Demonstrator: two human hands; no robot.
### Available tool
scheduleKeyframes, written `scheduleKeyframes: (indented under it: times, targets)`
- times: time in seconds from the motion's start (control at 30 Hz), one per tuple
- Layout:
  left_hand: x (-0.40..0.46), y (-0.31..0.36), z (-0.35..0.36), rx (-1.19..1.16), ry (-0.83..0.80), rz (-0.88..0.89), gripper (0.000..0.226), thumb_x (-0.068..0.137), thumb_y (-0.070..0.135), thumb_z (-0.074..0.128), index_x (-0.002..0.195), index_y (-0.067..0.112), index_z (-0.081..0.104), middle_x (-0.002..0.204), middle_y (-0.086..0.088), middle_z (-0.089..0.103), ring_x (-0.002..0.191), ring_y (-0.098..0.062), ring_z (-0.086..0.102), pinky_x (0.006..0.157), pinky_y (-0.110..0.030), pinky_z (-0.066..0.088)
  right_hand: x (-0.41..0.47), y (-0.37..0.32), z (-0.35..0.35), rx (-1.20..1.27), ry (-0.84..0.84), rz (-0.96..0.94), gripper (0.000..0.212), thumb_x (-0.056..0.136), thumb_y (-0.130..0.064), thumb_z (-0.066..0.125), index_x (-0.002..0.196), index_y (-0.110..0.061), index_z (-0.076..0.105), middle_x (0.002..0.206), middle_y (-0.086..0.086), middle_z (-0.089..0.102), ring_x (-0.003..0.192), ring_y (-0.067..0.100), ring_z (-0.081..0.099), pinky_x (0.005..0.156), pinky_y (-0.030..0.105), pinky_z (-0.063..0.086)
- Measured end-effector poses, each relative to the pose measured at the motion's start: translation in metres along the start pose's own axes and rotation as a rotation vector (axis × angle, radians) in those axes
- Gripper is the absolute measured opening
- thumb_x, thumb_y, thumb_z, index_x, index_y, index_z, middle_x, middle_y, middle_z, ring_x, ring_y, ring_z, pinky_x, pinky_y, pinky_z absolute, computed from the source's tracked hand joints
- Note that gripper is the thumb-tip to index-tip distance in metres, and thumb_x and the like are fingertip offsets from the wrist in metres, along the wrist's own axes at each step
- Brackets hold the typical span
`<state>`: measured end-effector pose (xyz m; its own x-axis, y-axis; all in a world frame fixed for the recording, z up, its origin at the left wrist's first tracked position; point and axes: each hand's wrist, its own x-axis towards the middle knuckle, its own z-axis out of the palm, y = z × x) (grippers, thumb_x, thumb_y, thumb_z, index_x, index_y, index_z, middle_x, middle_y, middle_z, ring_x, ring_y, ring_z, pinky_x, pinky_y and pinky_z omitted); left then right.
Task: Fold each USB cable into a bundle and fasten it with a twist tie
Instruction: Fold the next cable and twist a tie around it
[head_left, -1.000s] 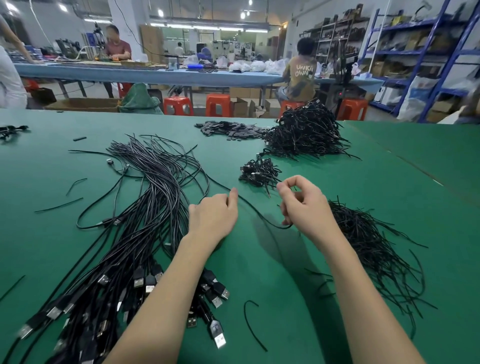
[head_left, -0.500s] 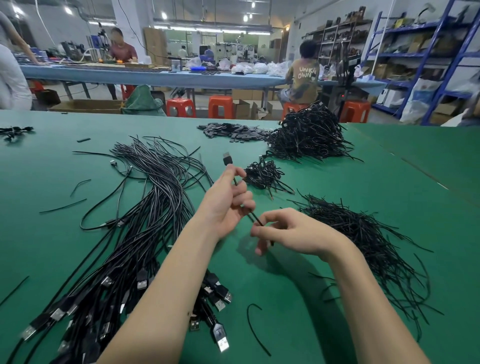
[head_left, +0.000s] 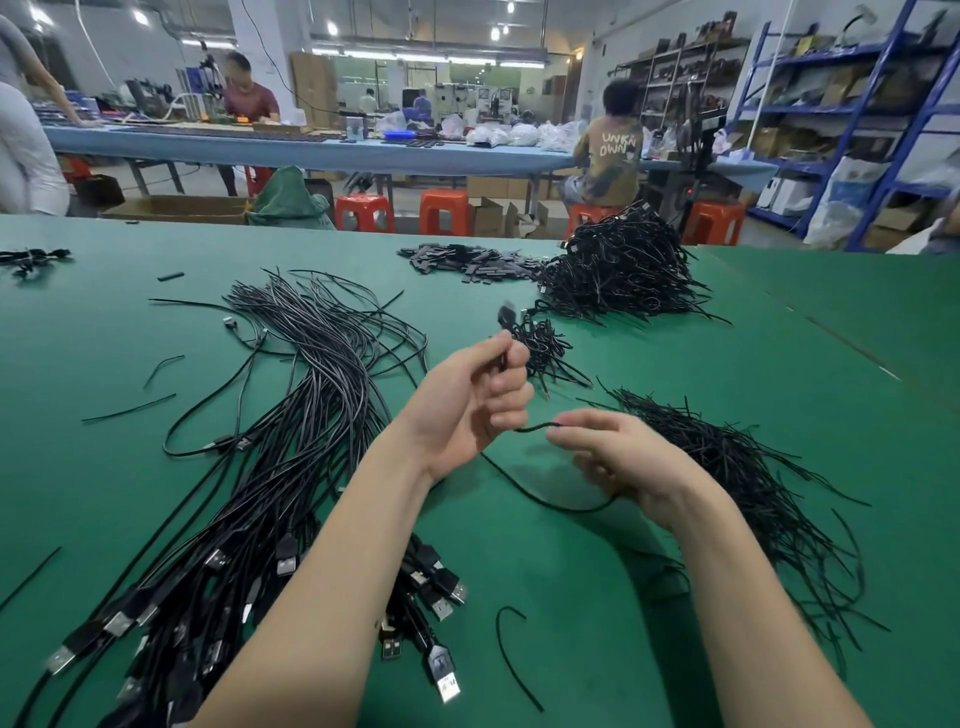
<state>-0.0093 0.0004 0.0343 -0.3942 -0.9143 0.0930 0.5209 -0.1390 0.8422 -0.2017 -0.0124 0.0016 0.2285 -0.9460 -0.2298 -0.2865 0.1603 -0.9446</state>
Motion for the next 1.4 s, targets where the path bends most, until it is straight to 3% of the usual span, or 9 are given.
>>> scheduleKeyframes:
  times: [0.23,0.4,0.57,0.7,0.87,0.97,1.1,1.23,1.4]
  targets:
    - [0.004,-0.007,-0.001,0.729,0.005,-0.106,0.043,0.109,0.025,0.034,0.101,0.001,0.069,0.095,-0.017,0.076,0.073,-0.020,0.071,0.069,-0.024,0.057,-0.007,-0.023,-0.001,0.222,0.123,-0.266,0.023,0.089,-0.008,0.067,0.107,-0.022,0.065,0.080,0.000,0.070,0.059,0.006,0.050,0.059,0.022,0.042]
    - [0.014,-0.019,-0.005,0.971,0.180,0.035,0.040,0.107,0.030,0.038,0.106,0.014,0.075,0.105,0.000,0.076,0.105,-0.014,0.070,0.097,-0.033,0.053,-0.010,-0.035,0.016,0.210,0.120,-0.317,0.013,0.095,-0.006,0.061,0.095,-0.018,0.056,0.087,0.002,0.062,0.056,0.007,0.051,0.053,0.021,0.045]
    - [0.015,-0.022,-0.013,1.312,0.311,0.102,0.039,0.106,0.037,0.035,0.113,0.029,0.072,0.099,0.008,0.073,0.098,-0.013,0.062,0.079,-0.020,0.043,-0.014,-0.041,0.020,0.411,0.119,-0.328,0.014,0.098,-0.003,0.060,0.096,-0.014,0.052,0.085,0.003,0.055,0.056,0.014,0.056,0.049,0.025,0.052]
    - [0.017,-0.023,-0.004,0.669,0.323,0.140,0.037,0.109,0.026,0.034,0.121,0.011,0.066,0.123,-0.010,0.069,0.111,-0.017,0.068,0.098,-0.033,0.054,-0.018,-0.043,0.018,0.471,-0.122,-0.212,0.008,0.099,-0.007,0.058,0.095,-0.013,0.054,0.077,0.001,0.060,0.056,0.014,0.057,0.053,0.028,0.056]
    - [0.013,-0.007,-0.001,-0.013,0.264,0.188,0.045,0.110,0.027,0.024,0.122,0.001,0.059,0.124,-0.019,0.068,0.111,-0.033,0.068,0.092,-0.041,0.058,-0.021,-0.022,0.022,0.286,-0.559,-0.017,0.011,0.102,-0.019,0.058,0.095,-0.011,0.054,0.076,0.007,0.059,0.070,0.022,0.067,0.098,0.058,0.053]
    - [0.006,0.001,-0.003,-0.230,0.140,0.208,0.047,0.110,0.027,0.023,0.120,-0.001,0.060,0.123,-0.019,0.068,0.110,-0.033,0.069,0.089,-0.037,0.059,-0.017,-0.014,0.025,0.362,-0.660,0.108,0.017,0.095,-0.026,0.067,0.096,-0.011,0.059,0.071,0.007,0.055,0.064,0.020,0.064,0.086,0.053,0.059]
    - [-0.001,0.005,-0.007,-0.129,0.053,0.156,0.047,0.110,0.027,0.027,0.113,0.002,0.068,0.123,-0.017,0.069,0.097,-0.027,0.073,0.074,-0.031,0.060,-0.004,-0.005,0.025,0.290,-0.235,0.139,0.031,0.077,-0.024,0.081,0.097,-0.011,0.063,0.053,-0.004,0.039,0.042,0.010,0.040,0.067,0.033,0.061]
    - [-0.003,0.004,-0.007,0.131,0.034,0.095,0.044,0.109,0.026,0.029,0.115,0.000,0.064,0.120,-0.020,0.070,0.090,-0.030,0.074,0.071,-0.030,0.060,0.001,-0.010,0.016,0.288,0.125,-0.012,0.028,0.081,-0.007,0.080,0.102,-0.011,0.063,0.057,-0.003,0.054,0.046,0.008,0.049,0.057,0.024,0.056]
    - [-0.007,0.004,-0.004,0.409,-0.107,-0.105,0.043,0.109,0.025,0.031,0.116,-0.005,0.062,0.120,-0.025,0.068,0.107,-0.040,0.068,0.087,-0.041,0.060,-0.004,-0.015,0.012,-0.413,0.548,-0.263,0.021,0.077,-0.032,0.078,0.090,-0.029,0.062,0.068,-0.012,0.065,0.063,0.010,0.060,0.059,0.029,0.042]
